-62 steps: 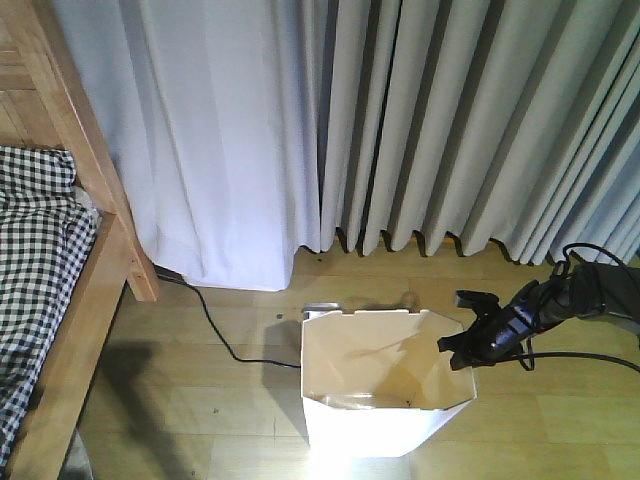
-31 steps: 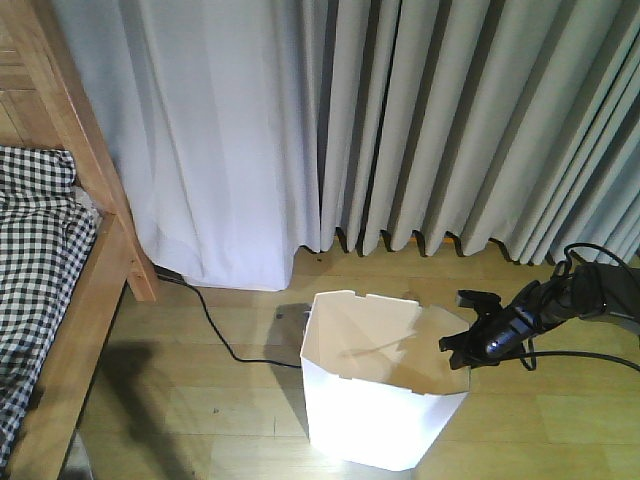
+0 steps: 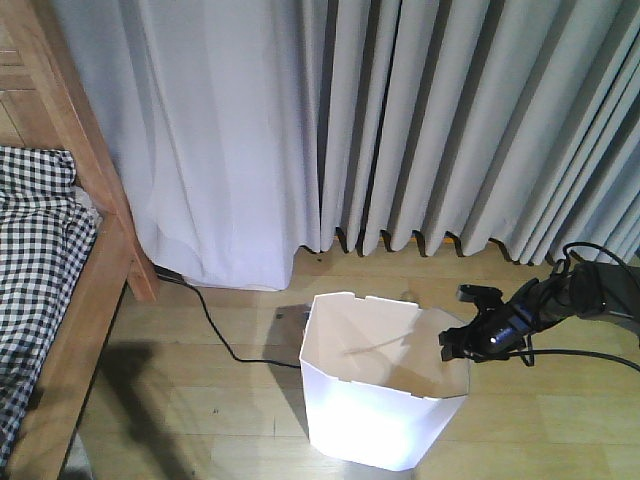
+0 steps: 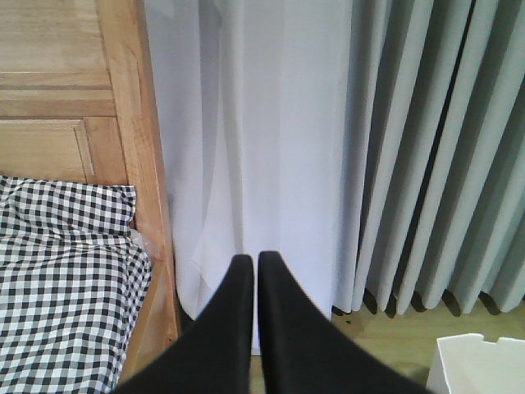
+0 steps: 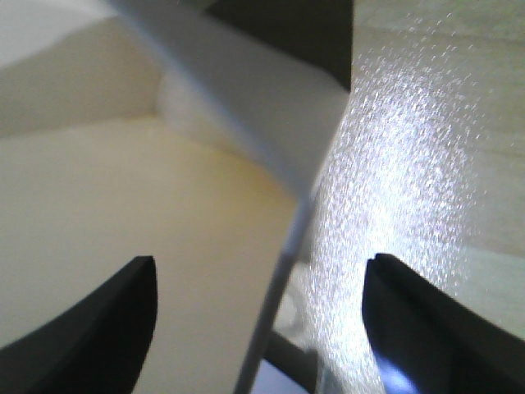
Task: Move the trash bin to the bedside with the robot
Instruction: 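Set the bin down beside the bed and open the right gripper, then lift the right gripper up and away from the bin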
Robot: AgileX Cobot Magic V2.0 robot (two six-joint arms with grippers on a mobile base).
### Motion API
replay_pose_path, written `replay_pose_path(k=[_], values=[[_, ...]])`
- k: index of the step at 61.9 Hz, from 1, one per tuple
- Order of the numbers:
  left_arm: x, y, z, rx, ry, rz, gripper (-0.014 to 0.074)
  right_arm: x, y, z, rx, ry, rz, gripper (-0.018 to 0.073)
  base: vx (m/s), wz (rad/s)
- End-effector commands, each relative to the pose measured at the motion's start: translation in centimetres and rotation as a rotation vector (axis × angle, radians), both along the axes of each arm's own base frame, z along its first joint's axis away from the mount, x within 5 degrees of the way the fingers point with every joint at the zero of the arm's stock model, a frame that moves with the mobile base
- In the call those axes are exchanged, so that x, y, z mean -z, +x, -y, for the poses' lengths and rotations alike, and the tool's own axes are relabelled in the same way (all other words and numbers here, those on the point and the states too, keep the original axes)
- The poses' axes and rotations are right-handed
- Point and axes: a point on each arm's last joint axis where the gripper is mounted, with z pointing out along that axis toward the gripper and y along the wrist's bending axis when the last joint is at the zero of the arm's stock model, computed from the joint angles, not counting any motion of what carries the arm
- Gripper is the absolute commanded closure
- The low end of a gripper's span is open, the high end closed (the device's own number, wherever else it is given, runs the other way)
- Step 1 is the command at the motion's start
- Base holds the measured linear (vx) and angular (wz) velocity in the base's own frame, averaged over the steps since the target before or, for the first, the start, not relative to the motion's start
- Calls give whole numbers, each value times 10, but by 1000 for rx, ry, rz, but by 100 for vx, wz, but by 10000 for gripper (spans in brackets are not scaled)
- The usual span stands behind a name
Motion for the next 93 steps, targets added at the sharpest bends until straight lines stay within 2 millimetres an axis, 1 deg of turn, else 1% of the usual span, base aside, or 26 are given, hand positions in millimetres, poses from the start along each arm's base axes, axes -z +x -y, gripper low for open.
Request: replay_pose_path(k=[1,9,17,23,27,33,34,39,45,46,47,50,51,52,56,59,65,67,71,72,73,74,75,78,86,93], values=[[-1,1,0,4,-8,65,602,-30,28,5,31,-15,97,38,0,0],[-1,1,0,4,-8,65,602,-27,25,2,48,19,71,38,0,0],[-1,1,0,4,-8,65,602,-43,31,1,22,49,74,38,0,0],[-1,1,0,4,-8,65,602,-59,33,2,12,39,80,38,0,0],[-1,1,0,4,-8,65,602,-74,30,5,18,-8,109,38,0,0],[-1,1,0,4,-8,65,602,-103,20,10,61,-132,187,38,0,0],[-1,1,0,4,-8,65,602,-106,14,9,59,-145,182,38,0,0],[-1,1,0,4,-8,65,602,-138,4,9,19,-219,232,38,0,0],[-1,1,0,4,-8,65,602,-180,-6,5,-40,-246,274,38,0,0],[-1,1,0,4,-8,65,602,-191,-6,5,-46,-250,294,38,0,0],[-1,1,0,4,-8,65,602,-196,-9,4,-47,-250,293,38,0,0],[-1,1,0,4,-8,65,602,-225,-12,1,-47,-258,338,38,0,0],[-1,1,0,4,-8,65,602,-231,-16,0,-50,-259,340,38,0,0],[-1,1,0,4,-8,65,602,-244,-16,0,-49,-262,365,38,0,0],[-1,1,0,4,-8,65,602,-278,-22,-4,-51,-273,426,38,0,0],[-1,1,0,4,-8,65,602,-309,-29,-7,-52,-281,487,38,0,0],[-1,1,0,4,-8,65,602,-362,-47,-11,-47,-287,595,38,0,0],[-1,1,0,4,-8,65,602,-379,-55,-12,-43,-286,634,38,0,0],[-1,1,0,4,-8,65,602,-407,-72,-15,-42,-285,698,38,0,0],[-1,1,0,4,-8,65,602,-418,-76,-16,-40,-288,726,38,0,0],[-1,1,0,4,-8,65,602,-422,-81,-16,-39,-288,737,38,0,0],[-1,1,0,4,-8,65,602,-433,-87,-17,-36,-292,768,38,0,0],[-1,1,0,4,-8,65,602,-437,-92,-18,-35,-294,781,38,0,0],[-1,1,0,4,-8,65,602,-459,-108,-19,-27,-304,853,38,0,0],[-1,1,0,4,-8,65,602,-508,-155,-25,28,-305,1042,38,0,0],[-1,1,0,4,-8,65,602,-542,-202,-30,86,-282,1219,38,0,0]])
